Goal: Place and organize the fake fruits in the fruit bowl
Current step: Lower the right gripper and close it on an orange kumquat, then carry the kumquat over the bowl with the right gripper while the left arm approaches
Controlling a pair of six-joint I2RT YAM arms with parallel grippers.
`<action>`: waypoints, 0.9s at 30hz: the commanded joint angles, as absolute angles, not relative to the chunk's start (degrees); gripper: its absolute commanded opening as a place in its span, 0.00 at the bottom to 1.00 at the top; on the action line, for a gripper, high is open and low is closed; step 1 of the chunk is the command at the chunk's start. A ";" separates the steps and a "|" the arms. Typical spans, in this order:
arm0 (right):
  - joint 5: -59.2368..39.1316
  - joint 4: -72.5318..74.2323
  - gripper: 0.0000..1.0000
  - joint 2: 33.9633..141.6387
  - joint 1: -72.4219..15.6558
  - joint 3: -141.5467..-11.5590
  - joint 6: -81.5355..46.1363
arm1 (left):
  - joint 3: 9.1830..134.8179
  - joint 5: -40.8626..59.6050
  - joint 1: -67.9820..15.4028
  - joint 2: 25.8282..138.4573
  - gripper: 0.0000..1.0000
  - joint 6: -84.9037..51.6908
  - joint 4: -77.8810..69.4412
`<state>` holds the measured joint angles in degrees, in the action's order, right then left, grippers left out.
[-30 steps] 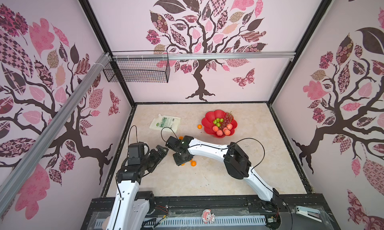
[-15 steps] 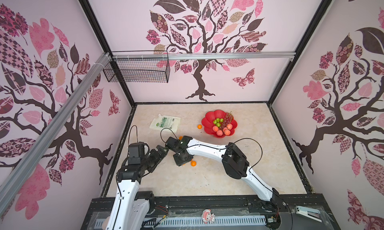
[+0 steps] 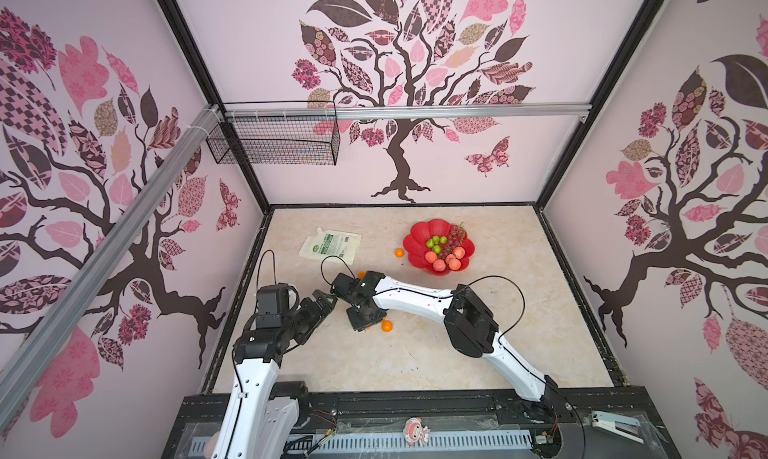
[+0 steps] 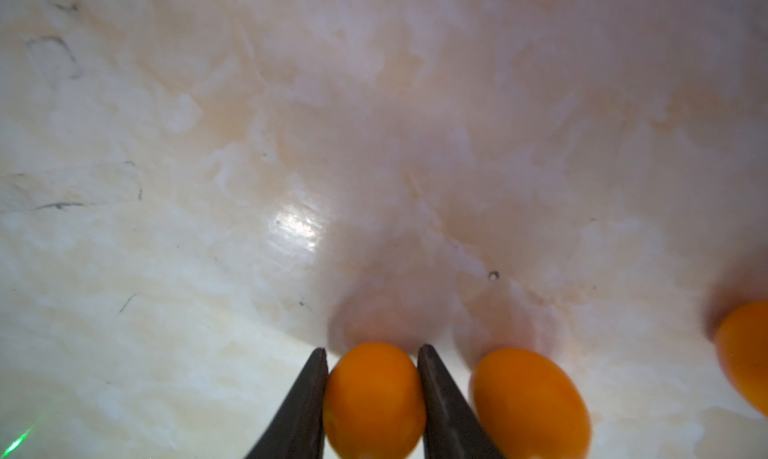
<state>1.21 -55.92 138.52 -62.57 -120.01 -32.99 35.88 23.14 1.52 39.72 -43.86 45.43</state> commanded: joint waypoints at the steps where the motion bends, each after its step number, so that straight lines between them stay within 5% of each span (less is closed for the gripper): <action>1: 0.47 -56.87 0.35 139.54 -62.50 -122.80 -33.16 | 39.45 21.55 1.77 39.41 0.98 -40.57 47.19; 16: -2.67 -54.07 0.34 128.18 -58.89 -120.17 -32.82 | 47.77 19.48 -0.20 45.52 0.98 -39.19 44.11; 27: -2.22 -50.76 0.33 116.34 -50.83 -107.14 -32.44 | 51.93 11.48 -16.26 57.32 0.98 -41.66 34.89</action>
